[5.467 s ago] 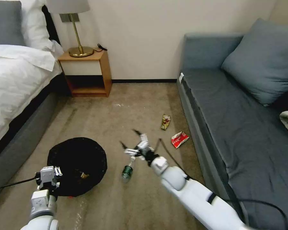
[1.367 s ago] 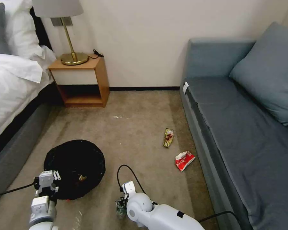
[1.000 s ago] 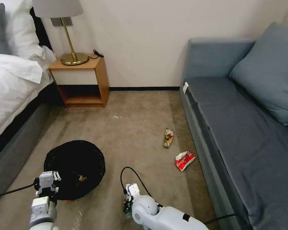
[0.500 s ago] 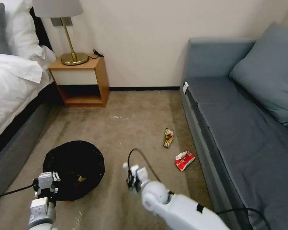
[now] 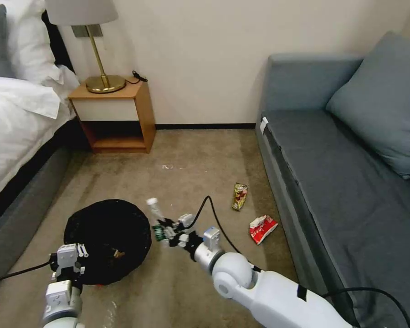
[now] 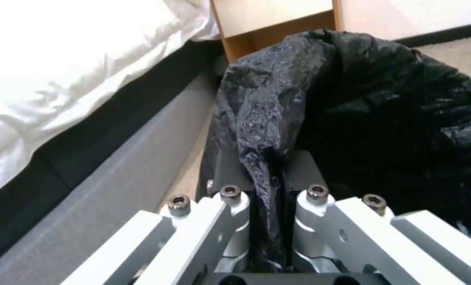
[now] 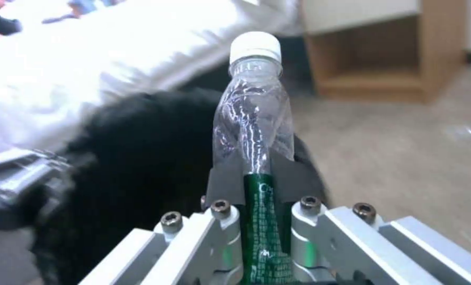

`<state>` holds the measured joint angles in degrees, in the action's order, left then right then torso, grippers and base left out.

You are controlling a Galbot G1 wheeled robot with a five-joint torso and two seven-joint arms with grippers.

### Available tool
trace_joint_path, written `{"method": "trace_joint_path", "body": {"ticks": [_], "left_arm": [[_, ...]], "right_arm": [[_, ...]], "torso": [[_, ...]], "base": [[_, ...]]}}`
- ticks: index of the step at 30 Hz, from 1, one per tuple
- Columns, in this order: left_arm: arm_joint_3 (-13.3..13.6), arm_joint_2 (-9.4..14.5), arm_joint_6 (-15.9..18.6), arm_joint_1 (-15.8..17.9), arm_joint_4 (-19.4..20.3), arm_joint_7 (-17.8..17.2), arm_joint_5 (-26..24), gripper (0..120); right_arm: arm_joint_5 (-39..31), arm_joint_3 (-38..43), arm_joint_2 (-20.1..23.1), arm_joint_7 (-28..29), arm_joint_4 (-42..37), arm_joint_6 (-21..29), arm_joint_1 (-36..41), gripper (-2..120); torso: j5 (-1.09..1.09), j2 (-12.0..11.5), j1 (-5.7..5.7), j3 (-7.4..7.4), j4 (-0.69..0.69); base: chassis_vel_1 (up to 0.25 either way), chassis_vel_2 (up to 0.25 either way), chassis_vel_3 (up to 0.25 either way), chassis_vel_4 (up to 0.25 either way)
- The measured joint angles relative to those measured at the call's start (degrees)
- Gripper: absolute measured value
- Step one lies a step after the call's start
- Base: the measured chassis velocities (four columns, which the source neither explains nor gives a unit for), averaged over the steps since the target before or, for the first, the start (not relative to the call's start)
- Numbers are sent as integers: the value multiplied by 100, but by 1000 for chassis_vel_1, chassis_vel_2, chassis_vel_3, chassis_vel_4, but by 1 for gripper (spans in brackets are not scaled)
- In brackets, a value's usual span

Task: Pick up the trash bin, then pick up the garbage on the floor and place it into the trash bin.

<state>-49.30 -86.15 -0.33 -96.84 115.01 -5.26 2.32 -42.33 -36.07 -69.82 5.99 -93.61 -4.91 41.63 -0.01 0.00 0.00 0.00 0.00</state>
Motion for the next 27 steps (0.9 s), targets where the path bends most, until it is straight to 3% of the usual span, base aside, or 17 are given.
{"method": "trace_joint_path", "body": {"ticks": [6, 17, 24, 27], "left_arm": [[14, -20, 16, 0, 69, 23, 23, 6], [30, -45, 17, -23, 106, 27, 85, 6], [24, -34, 16, -34, 124, 31, 91, 6], [25, -34, 16, -36, 124, 31, 92, 6]], "right_arm": [[201, -668, -482, 25, 836, -605, -505, 9], [488, -953, -1126, 267, 1549, -795, -652, 9], [432, -903, -1082, 303, 1380, -708, -618, 34], [413, -888, -1062, 296, 1339, -687, -600, 39]], "torso": [[0, 0, 0, 0, 1], [0, 0, 0, 0, 0], [0, 0, 0, 0, 0], [0, 0, 0, 0, 0]], "base": [[0, 0, 0, 0], [0, 0, 0, 0], [0, 0, 0, 0], [0, 0, 0, 0]]}}
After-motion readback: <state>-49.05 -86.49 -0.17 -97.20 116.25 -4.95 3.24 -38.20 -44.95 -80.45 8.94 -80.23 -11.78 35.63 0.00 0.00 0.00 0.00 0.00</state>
